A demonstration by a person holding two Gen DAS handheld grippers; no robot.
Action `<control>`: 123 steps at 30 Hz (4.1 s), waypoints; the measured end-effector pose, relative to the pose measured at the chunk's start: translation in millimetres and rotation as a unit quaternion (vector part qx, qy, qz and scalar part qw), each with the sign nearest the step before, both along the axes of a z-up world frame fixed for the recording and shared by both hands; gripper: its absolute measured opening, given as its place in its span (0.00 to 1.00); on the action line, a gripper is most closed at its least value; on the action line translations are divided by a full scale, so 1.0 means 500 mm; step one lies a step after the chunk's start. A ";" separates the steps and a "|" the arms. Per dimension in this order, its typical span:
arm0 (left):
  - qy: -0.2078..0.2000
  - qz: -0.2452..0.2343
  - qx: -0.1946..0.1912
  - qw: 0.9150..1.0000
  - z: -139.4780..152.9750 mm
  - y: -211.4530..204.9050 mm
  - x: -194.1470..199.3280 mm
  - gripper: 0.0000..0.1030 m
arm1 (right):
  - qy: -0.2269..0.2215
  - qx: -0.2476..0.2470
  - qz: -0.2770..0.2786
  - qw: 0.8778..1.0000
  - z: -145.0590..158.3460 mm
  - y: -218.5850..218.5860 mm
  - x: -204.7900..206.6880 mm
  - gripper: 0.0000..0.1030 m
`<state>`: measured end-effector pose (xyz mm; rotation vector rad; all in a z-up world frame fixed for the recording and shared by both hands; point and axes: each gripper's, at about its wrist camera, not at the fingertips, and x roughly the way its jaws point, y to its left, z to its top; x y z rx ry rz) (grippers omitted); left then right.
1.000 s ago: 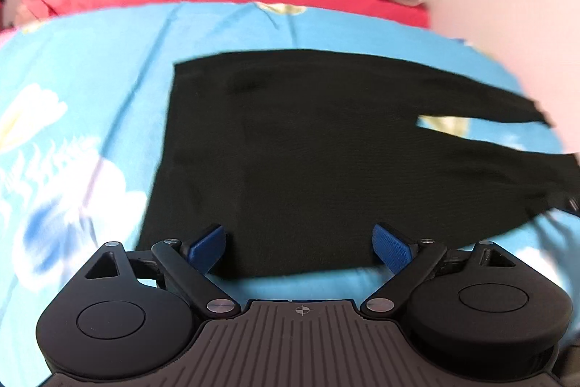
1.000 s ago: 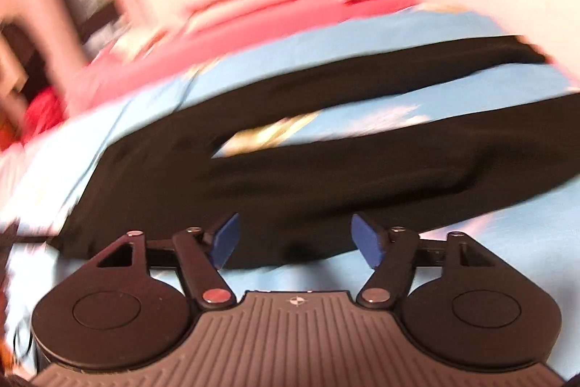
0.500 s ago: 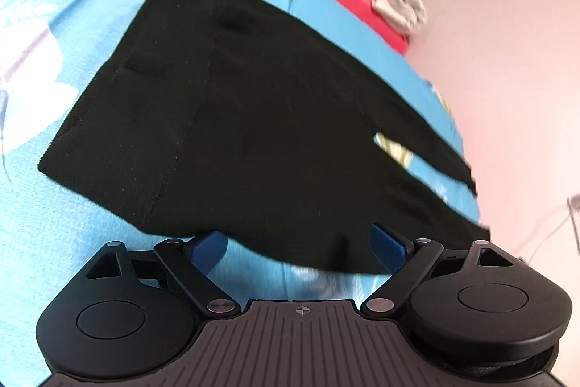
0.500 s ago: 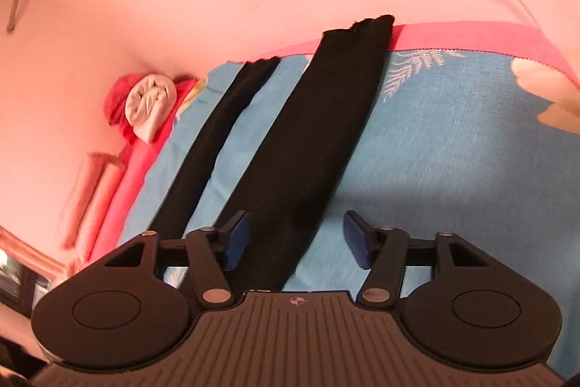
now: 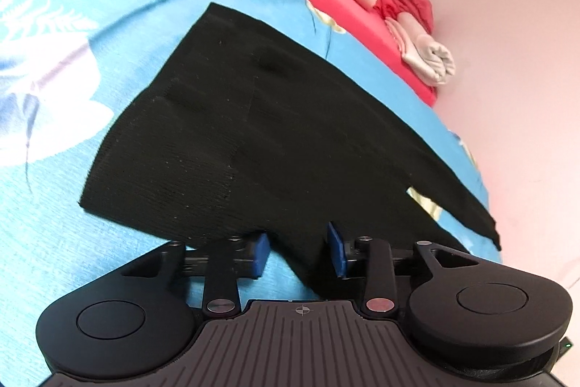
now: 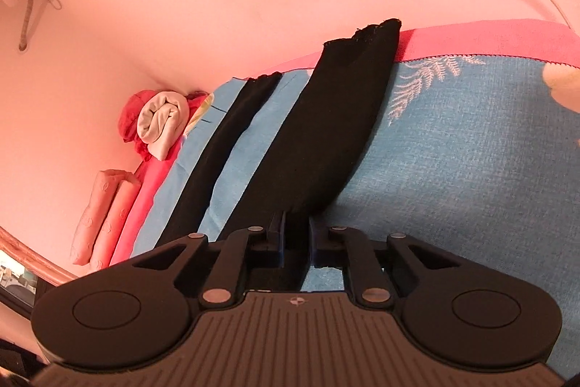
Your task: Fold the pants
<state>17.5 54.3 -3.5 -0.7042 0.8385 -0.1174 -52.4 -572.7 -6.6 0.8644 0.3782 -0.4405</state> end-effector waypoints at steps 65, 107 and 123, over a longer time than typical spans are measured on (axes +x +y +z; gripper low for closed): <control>-0.144 -0.135 0.168 0.966 0.054 -0.080 0.130 1.00 | 0.036 -0.313 0.262 0.912 0.179 0.239 0.422 0.72; -0.127 -0.125 0.090 0.980 -0.001 0.042 0.091 1.00 | 0.105 -0.356 0.727 0.577 -0.081 1.181 0.685 0.02; -0.138 -0.108 0.153 0.973 0.103 0.066 0.106 1.00 | 0.028 -0.275 0.612 0.741 0.233 0.701 0.433 0.76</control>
